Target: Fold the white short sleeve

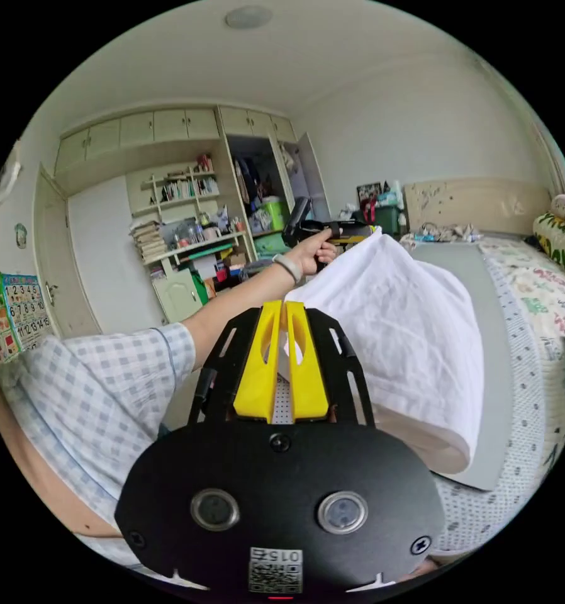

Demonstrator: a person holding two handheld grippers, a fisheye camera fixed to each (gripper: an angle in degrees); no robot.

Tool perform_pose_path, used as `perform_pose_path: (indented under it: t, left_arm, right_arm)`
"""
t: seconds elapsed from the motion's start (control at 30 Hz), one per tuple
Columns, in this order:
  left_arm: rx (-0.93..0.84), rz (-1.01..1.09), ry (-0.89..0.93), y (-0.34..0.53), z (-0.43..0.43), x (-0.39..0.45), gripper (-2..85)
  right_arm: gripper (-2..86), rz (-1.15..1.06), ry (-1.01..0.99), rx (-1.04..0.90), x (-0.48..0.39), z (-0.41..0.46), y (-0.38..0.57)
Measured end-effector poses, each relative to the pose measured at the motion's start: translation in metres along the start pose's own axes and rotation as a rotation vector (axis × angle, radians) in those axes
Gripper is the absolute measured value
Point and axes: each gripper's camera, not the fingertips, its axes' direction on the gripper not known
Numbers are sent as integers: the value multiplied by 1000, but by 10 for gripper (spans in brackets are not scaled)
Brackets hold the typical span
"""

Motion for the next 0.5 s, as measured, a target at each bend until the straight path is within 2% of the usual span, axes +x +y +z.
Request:
perform_pose_path:
  t: [0.07,0.17,0.37,0.5]
  left_arm:
    - [26,-98,-23,67,-9,-58,14]
    - [-5,-162,-56,113,-18,-86,54]
    - [-20,-131,-146,202,-8,-67,102]
    - [3,-220,-74,255,-7,-83,115]
  right_arm:
    - [4,21,-50,-94,-8,53,11]
    - [4,9,-59,-141,-19,89,23]
    - [4,5,-64,-166,-28,137,44]
    - [4,-17,-19,-172,-36,160,50]
